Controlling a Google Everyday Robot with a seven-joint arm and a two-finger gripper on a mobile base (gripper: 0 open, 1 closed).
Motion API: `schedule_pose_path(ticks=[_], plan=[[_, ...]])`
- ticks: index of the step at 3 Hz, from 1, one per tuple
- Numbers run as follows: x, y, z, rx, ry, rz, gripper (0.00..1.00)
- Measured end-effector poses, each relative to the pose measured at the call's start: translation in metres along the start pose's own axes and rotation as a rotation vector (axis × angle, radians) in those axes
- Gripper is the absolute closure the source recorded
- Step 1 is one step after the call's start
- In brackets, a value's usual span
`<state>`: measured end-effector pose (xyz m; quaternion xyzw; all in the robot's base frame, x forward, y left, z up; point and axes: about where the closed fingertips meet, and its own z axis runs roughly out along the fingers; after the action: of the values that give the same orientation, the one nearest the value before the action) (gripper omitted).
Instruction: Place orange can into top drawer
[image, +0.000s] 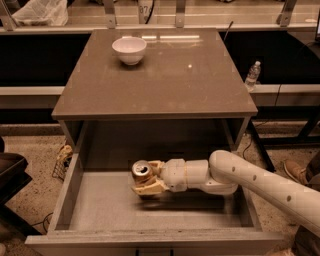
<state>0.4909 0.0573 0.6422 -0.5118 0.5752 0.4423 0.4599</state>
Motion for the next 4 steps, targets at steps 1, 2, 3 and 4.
schedule_pose_path(ticks=[1,2,3,4], plan=[[-0.0006,0.0001,0.0000,0.000,0.000,0.000,0.59],[-0.0011,0.0010,0.0017,-0.004,-0.001,-0.001,0.36],[-0.0016,0.0018,0.0034,-0.008,-0.002,-0.001,0.12],[-0.0021,0.0026,0.0049,-0.011,-0.002,-0.001,0.00]])
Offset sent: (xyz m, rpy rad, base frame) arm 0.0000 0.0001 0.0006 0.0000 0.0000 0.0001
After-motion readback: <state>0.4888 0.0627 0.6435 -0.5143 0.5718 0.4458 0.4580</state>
